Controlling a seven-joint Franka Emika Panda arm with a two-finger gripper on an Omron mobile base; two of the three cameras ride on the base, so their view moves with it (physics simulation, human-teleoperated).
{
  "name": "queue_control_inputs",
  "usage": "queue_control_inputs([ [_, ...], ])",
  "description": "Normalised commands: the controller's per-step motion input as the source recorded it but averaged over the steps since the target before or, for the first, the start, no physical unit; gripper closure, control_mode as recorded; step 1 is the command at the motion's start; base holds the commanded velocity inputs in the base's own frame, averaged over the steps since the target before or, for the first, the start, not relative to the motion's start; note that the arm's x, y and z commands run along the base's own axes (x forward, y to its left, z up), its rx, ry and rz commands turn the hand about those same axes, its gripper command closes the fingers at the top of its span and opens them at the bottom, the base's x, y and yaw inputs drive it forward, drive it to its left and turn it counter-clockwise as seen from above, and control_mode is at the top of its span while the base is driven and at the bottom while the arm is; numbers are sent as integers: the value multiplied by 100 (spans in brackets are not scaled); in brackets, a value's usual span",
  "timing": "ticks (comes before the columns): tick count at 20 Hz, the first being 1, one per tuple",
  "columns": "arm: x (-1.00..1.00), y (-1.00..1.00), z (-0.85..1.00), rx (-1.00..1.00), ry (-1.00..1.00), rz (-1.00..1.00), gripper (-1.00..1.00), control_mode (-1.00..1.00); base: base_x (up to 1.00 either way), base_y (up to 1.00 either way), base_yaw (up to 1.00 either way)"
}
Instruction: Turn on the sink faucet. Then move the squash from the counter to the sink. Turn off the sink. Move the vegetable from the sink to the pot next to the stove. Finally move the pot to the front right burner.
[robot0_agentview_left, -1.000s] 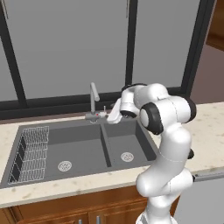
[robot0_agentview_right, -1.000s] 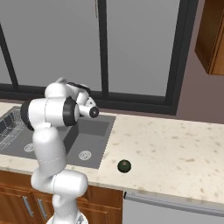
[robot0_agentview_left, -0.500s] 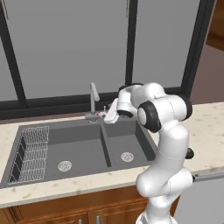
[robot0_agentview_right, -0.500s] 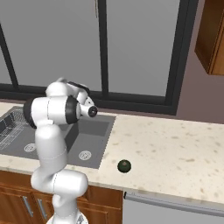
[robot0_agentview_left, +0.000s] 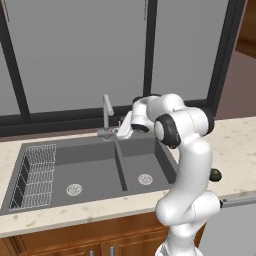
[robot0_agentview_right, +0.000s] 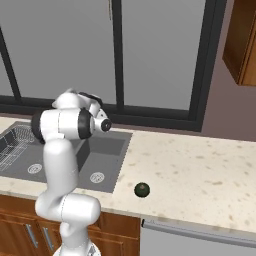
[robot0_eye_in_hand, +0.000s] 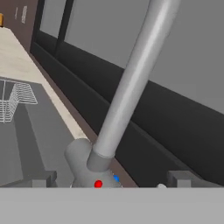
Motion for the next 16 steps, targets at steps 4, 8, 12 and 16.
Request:
queue_control_inputs([
  [4,24,0,-12,0,0,2,-100,-100,0,0,0],
  [8,25,0,-17,1,0,3,-100,-100,0,0,0],
  [12,21,0,-23,0,0,3,-100,-100,0,0,0],
  [16,21,0,-19,1,0,3,-100,-100,0,0,0],
])
